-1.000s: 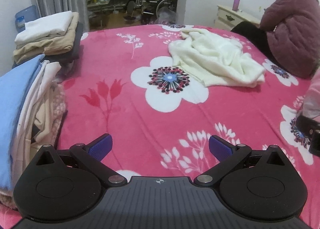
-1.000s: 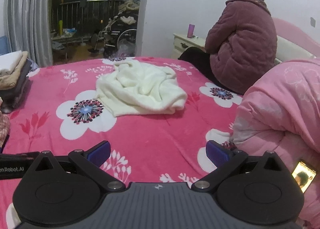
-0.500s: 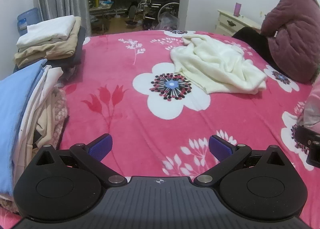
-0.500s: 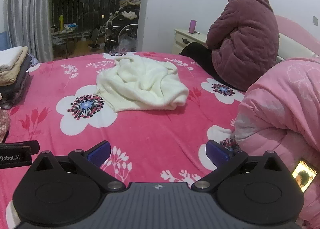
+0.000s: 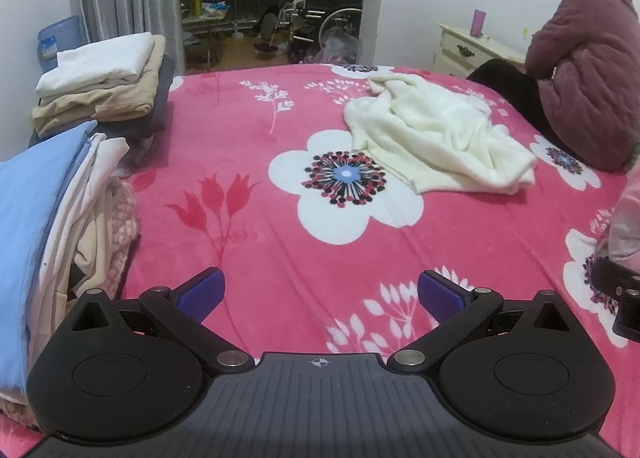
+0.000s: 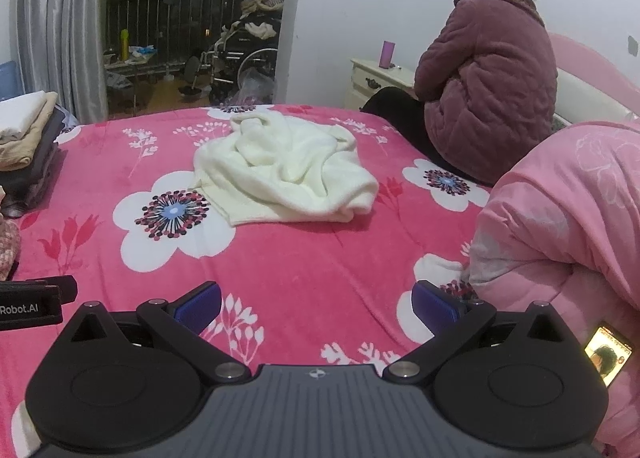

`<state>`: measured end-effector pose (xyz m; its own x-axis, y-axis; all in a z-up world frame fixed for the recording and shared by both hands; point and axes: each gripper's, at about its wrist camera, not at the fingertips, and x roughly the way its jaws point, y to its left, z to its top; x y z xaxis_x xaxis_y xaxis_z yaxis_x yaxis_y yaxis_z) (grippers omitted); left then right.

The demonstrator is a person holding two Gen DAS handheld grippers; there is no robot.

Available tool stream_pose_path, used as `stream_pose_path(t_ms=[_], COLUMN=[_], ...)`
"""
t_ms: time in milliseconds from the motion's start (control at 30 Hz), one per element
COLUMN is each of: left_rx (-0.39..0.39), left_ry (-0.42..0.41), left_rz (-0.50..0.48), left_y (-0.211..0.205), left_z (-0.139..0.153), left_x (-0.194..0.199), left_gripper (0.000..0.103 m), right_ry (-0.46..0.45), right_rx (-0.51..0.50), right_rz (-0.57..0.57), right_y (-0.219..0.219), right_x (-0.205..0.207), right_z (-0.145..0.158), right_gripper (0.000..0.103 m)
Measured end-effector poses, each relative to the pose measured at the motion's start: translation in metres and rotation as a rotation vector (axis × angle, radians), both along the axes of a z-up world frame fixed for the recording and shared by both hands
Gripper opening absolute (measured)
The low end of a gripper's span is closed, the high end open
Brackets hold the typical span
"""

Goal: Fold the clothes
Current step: 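Move both grippers toward the crumpled cream sweater on the bed, then grasp the sweater edge with the left gripper while the right gripper grasps another edge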

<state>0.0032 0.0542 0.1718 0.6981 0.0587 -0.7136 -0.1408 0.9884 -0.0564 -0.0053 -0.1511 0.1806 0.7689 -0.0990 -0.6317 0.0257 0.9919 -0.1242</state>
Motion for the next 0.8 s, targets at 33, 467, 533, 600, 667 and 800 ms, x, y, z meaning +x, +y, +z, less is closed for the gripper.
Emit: stream_pose_path(t_ms=[33, 467, 533, 600, 667, 800], left_rx=[0.002, 0.057, 0.08, 0.098, 0.105, 0.107], left_ry=[-0.001, -0.065, -0.101, -0.134, -0.153, -0.19], left_rz=[0.0, -0.034, -0.067, -0.1, -0.136, -0.228], left_y=[0.0, -0.005, -0.008, -0.011, -0.016, -0.026], left_z=[0.0, -0.001, -0.004, -0.009, -0.016, -0.028], left_x=[0.0, 0.015, 0.028, 0.043, 0.061, 0.101], left_gripper=[0.103, 0.103, 0.103, 0.103, 0.103, 0.103], right_ry=[0.001, -0.023, -0.035, -0.041, -0.047, -0.081], right_rx=[0.0, 0.004, 0.005, 0.007, 0.017, 0.063], right_rz=[0.001, 0.01, 0.02, 0.032, 0.043, 0.082], right_y=[0.0, -0.007, -0.011, -0.016, -0.021, -0.036], right_x=[0.0, 0.005, 0.012, 0.023, 0.036, 0.075], right_z=[-0.001, -0.004, -0.007, -0.012, -0.017, -0.029], right_gripper=[0.103, 0.103, 0.103, 0.103, 0.103, 0.103])
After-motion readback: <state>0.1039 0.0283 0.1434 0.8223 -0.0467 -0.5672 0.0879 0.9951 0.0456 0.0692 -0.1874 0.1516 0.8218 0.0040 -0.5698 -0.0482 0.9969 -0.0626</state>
